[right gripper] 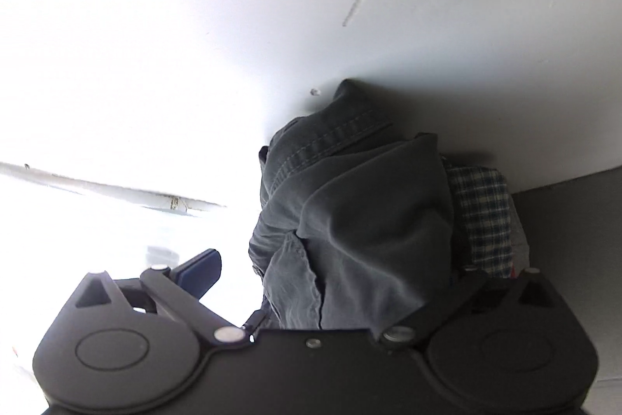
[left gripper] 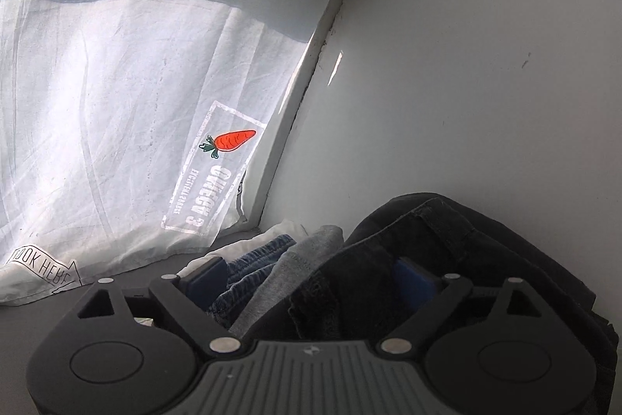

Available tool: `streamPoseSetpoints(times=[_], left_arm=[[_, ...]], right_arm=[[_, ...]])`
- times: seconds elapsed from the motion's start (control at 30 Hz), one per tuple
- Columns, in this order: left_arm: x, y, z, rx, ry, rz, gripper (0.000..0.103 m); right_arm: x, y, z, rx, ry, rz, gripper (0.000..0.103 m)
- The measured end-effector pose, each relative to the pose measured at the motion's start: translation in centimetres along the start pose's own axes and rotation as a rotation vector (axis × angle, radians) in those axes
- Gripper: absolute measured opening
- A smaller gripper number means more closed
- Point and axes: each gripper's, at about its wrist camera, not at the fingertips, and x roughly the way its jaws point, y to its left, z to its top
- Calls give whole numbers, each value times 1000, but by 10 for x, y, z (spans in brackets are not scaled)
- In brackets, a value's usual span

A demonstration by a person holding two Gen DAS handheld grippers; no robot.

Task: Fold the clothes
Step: 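Lower the trousers onto the clothes stack and open both tools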

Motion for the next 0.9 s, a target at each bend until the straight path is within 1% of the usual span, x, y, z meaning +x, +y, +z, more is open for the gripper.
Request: streamPoseSetpoints(times=[0.03, 0.17, 0.23, 0.33, 0.37, 0.4, 0.43, 0.47, 0.53, 0.63, 0.77, 0.83, 0.87, 0.9], left_arm=[[-14, 1, -5, -15, -20, 6, 97], [-69, 4, -25, -73, -89, 16, 99], [-91, 5, -37, -90, -117, 35, 101], [-118, 8, -55, -131, -133, 33, 101], [-124, 9, -59, -143, -137, 35, 101], [-131, 11, -63, -149, -141, 38, 101], [-137, 12, -68, -149, -142, 42, 101], [-142, 13, -73, -146, -144, 50, 101], [-149, 15, -80, -139, -141, 66, 101], [-155, 21, -82, -152, -142, 71, 101], [-159, 28, -77, -167, -164, 73, 101], [-158, 28, -69, -153, -177, 74, 101], [-156, 27, -66, -146, -180, 79, 101], [-155, 27, -62, -140, -183, 83, 101]], right_arm=[[-2, 4, -5, -41, 1, -23, 103], [-7, 14, -23, -164, 3, -95, 103], [-8, 19, -30, -211, -1, -109, 103], [3, 21, -36, -307, 3, -116, 103], [9, 20, -37, -337, 21, -109, 103], [15, 16, -36, -323, 42, -95, 96], [21, 12, -35, -293, 62, -78, 95], [27, 6, -35, -235, 76, -51, 95], [42, 4, -39, -188, 90, -39, 95], [67, 19, -50, -257, 91, -58, 96], [106, 38, -53, -240, 103, -17, 96], [132, 51, -55, -268, 114, -16, 97], [147, 55, -57, -285, 125, -20, 101], [160, 58, -61, -303, 133, -34, 102]])
